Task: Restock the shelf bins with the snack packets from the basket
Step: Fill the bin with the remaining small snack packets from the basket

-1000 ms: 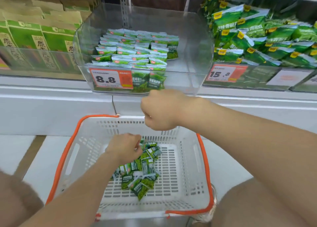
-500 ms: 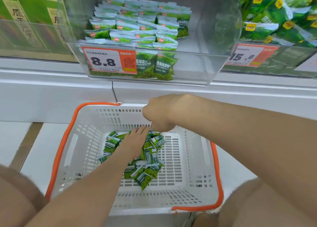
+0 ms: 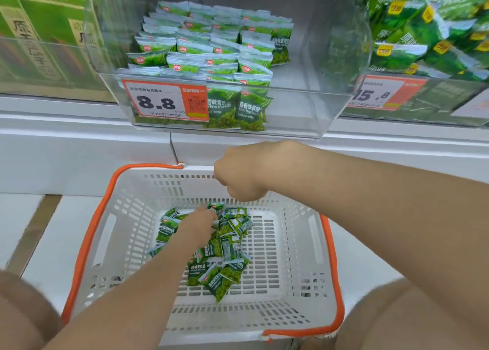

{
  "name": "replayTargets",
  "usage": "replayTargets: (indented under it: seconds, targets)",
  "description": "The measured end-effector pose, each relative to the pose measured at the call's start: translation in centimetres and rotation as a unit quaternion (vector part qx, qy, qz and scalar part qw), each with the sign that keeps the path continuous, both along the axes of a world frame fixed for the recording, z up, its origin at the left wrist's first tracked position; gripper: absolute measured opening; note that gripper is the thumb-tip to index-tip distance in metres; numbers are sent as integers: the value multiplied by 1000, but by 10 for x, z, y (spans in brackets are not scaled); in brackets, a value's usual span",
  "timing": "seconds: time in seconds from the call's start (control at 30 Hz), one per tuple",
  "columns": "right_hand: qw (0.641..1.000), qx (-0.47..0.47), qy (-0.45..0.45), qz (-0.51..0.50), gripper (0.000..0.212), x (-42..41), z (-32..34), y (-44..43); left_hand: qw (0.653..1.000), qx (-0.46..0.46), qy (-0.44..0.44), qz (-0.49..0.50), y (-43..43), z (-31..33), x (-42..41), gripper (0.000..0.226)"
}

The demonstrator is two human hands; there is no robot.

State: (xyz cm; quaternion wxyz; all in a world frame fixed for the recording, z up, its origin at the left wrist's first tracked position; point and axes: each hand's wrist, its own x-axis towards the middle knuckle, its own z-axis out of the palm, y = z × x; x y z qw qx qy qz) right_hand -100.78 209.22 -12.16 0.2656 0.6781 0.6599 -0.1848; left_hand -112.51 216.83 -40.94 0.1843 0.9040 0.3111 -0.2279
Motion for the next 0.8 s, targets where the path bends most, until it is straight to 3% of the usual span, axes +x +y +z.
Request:
replayTargets:
  seconds: [0.07, 0.13, 0.2, 0.27, 0.5, 0.6, 0.8]
  targets:
    - [1000, 1, 2, 2, 16, 1, 5, -3, 994, -72, -71, 42, 0, 18, 6, 28]
    - [1000, 1, -5, 0, 24, 4, 12, -6, 979, -135, -138, 61, -3, 45, 14, 21]
    - [1000, 3, -20, 1, 12, 8, 20, -12, 961, -194, -189, 54, -6, 79, 22, 20]
    - [999, 6, -30, -16, 25, 13, 26, -19, 947, -242, -207, 30, -9, 116, 29, 25]
    - [995, 81, 9, -55, 26, 28, 42, -44, 932, -205, -300, -3, -22, 231, 31, 47]
    - [980, 150, 82, -103, 44, 37, 55, -54, 913, -205, -353, 24, -26, 252, 22, 47]
    - [953, 221, 143, -151, 46, 52, 77, -68, 873, -187, -448, 48, -38, 283, 19, 45]
